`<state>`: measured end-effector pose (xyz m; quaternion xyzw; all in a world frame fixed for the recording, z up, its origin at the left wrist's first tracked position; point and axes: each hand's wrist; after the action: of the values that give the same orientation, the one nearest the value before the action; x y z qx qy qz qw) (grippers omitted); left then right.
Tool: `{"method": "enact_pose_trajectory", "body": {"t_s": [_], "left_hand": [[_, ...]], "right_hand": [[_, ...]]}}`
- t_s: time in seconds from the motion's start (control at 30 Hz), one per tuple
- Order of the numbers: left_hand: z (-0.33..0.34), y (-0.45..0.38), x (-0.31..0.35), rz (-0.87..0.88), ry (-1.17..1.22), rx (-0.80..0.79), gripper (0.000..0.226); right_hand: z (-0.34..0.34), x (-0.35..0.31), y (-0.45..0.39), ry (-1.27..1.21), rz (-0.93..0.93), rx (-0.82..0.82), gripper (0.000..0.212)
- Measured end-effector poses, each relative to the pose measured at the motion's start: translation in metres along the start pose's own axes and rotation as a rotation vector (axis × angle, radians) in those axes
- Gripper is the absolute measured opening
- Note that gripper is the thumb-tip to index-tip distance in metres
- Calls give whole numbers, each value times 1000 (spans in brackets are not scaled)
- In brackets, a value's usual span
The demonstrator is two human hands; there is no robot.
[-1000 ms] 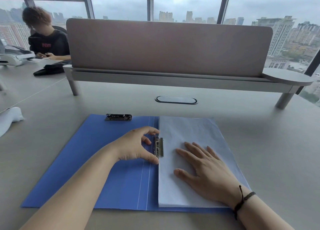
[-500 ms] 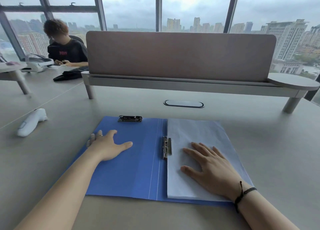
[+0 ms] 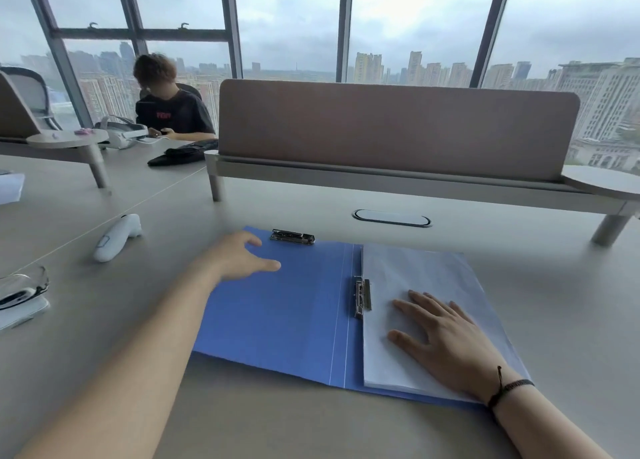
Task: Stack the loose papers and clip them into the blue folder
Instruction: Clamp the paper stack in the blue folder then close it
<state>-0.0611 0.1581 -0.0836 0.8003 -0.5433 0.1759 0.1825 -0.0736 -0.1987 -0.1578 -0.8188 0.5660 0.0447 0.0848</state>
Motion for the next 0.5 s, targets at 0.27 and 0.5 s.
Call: {"method": "enact_pose_trajectory", "body": {"t_s": [0.27,0.5], "left_hand": [[-67,23,102,248,-2,142,77],[-54,99,231,657,-556,-31,52]], "right_hand": [[-6,-5,4,-5,27,3,91],[-8,-3,3,-53,22,-9,87]]}}
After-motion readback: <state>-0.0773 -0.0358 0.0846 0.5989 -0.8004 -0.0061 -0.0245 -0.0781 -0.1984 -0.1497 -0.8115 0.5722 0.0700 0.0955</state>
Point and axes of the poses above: each hand's wrist, its own y-axis away from the middle knuckle, its own z-axis out of the palm, x = y × z, and after that the axes turned 3 degrees about x, right-handed
